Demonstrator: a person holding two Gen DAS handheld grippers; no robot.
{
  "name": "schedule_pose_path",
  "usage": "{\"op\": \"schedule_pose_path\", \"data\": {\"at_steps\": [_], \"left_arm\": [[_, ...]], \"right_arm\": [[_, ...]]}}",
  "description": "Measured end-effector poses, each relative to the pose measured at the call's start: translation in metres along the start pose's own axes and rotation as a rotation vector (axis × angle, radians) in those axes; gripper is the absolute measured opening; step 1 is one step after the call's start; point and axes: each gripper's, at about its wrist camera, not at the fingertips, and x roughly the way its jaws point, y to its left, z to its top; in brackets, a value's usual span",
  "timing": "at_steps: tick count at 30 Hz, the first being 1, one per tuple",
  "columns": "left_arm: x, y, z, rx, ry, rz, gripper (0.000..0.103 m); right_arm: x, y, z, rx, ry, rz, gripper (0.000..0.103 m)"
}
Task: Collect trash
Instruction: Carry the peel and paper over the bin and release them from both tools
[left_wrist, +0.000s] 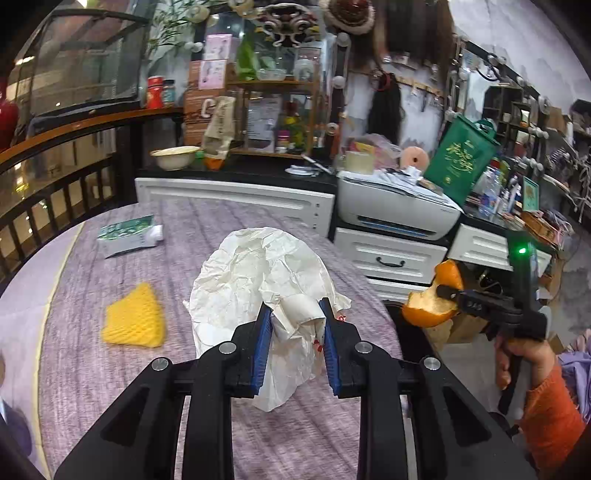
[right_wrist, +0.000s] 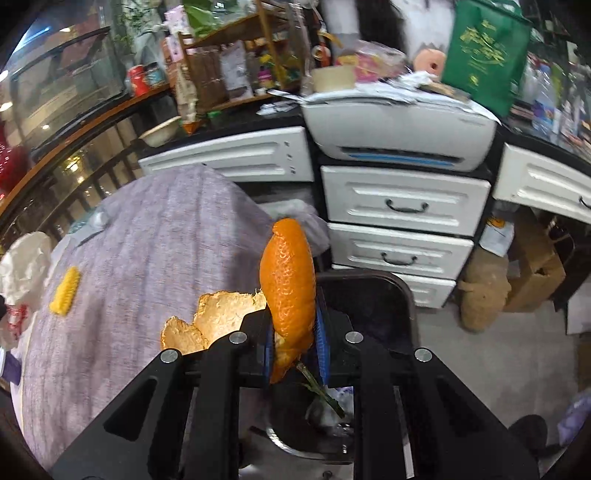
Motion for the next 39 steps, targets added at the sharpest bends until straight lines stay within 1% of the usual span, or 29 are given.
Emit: {"op": "schedule_pose_path", "data": {"at_steps": [3,9,16,24,25,27,28,29,30,31,35,39], "left_arm": [[0.007,-0.021,0.001,0.023,0.005,-0.037,0.026],[0.02,-0.057,0.002,0.068,0.019,-0.101,0.026],[0.028,-0.08,0.001,0.09,0.036,-0.148,0.026],[0.031,-0.097,0.002,0.105,0.04,-0.185,0.026],[0.031,-0.098,0.002,0.107,0.041,-0.189,0.026],[0.032,-0.102,0.001,0.111,0.044,-0.196,0.026],[0.033,-0.104,0.001,0.113,0.046,-0.2,0.026],[0.034,-0.105,0.001,0.114,0.048,-0.202,0.026],[0.035,-0.107,0.0,0.114,0.052,-0.208,0.026],[0.036,-0.108,0.0,0.113,0.057,-0.214,0.026],[0.041,-0.116,-0.002,0.107,0.077,-0.243,0.026],[0.045,-0.13,-0.004,0.122,0.088,-0.27,0.026]], "right_arm": [[0.014,-0.02,-0.011,0.012,0.034,-0.05,0.019],[0.051,-0.045,-0.034,0.026,0.131,-0.112,0.019],[0.109,-0.055,-0.058,0.024,0.264,-0.151,0.019],[0.149,-0.06,-0.082,0.021,0.366,-0.174,0.02],[0.153,-0.062,-0.084,0.026,0.378,-0.172,0.021],[0.16,-0.066,-0.088,0.035,0.412,-0.155,0.036],[0.162,-0.067,-0.091,0.039,0.422,-0.152,0.039],[0.161,-0.067,-0.093,0.04,0.42,-0.152,0.044],[0.159,-0.067,-0.095,0.037,0.41,-0.151,0.052],[0.157,-0.068,-0.096,0.035,0.401,-0.155,0.055],[0.144,-0.073,-0.097,0.066,0.383,-0.138,0.056],[0.123,-0.079,-0.097,0.088,0.343,-0.144,0.056]]}}
